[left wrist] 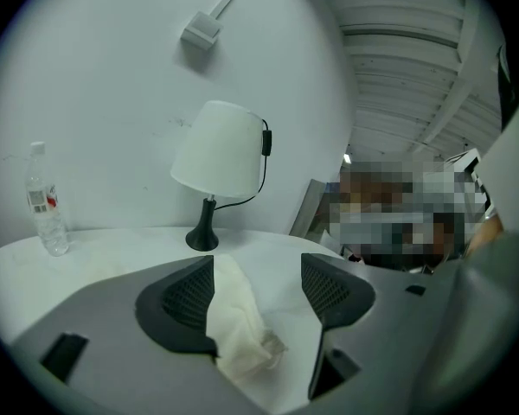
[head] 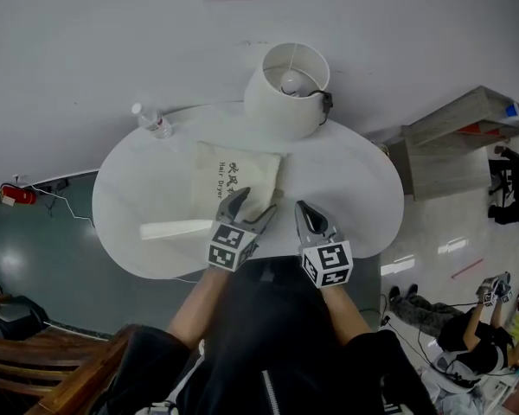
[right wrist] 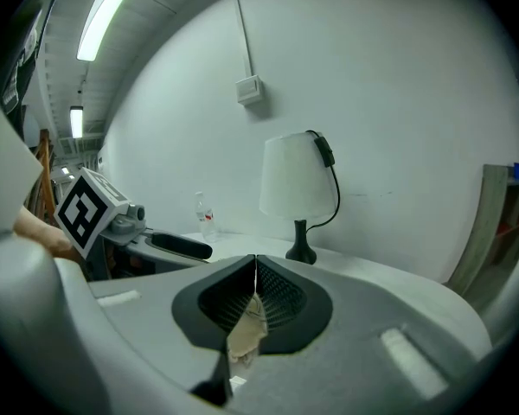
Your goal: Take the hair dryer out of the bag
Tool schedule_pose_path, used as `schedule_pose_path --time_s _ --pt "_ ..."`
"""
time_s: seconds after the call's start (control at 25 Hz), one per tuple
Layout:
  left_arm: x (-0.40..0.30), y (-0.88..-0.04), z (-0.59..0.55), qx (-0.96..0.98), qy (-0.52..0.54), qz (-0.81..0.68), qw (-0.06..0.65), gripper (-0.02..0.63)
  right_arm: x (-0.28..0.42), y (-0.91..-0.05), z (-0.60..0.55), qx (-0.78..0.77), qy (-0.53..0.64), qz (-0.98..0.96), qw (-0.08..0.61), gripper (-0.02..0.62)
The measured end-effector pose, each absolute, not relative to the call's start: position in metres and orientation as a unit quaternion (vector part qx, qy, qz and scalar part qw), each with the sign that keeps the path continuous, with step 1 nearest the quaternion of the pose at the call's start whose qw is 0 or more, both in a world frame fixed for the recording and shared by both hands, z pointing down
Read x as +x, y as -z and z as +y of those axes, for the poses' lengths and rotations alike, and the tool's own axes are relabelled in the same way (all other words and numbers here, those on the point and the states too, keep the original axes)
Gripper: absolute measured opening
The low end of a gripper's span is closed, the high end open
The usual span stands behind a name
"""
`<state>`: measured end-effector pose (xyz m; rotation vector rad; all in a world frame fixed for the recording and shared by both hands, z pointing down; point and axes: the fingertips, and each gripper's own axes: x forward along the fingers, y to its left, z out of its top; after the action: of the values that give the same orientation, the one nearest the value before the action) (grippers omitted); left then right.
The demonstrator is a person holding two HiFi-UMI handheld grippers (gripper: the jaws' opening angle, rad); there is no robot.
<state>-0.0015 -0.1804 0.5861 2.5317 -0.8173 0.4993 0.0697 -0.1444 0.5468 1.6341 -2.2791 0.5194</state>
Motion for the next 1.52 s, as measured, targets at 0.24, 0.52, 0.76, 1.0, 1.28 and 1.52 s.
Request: schedule_pose_path --time_s 0.24,0.52,0.76,1.0,1.28,1.52 --pt "0.005 -0.602 -0.187 0.903 -0.215 -0.298 0.225 0.302 0.080 -0.550 -0.152 0.562 -0.182 -0.794 0.143 0.005" --pt "0.015 -0.626 -0.191 0.885 -0.277 -0.307 0.214 0.302 0.098 -0.545 -0.177 0.546 -0.170 -0.808 0.142 0.005" --pt "0.020 -0.652 -0.193 0.860 -0.311 -0.322 0.245 0.301 0.099 -0.547 -0.189 0.515 -0.172 -0.826 0.150 0.005" --pt "0.029 -0.673 -0.199 0.846 -0.343 -0.335 0.234 0.301 0.103 -0.558 -0.190 0.493 -0.183 -0.835 0.162 0.005" --pt "0.021 -0.684 -0.204 0.819 -0.385 -0.360 0.225 0.165 0.108 -0.564 -0.198 0.469 -0.178 -0.848 0.172 0.005" --pt "0.015 -0.683 -0.204 0.815 -0.386 -0.365 0.231 0.073 0.091 -0.595 -0.192 0.417 -0.170 -0.862 0.232 0.005"
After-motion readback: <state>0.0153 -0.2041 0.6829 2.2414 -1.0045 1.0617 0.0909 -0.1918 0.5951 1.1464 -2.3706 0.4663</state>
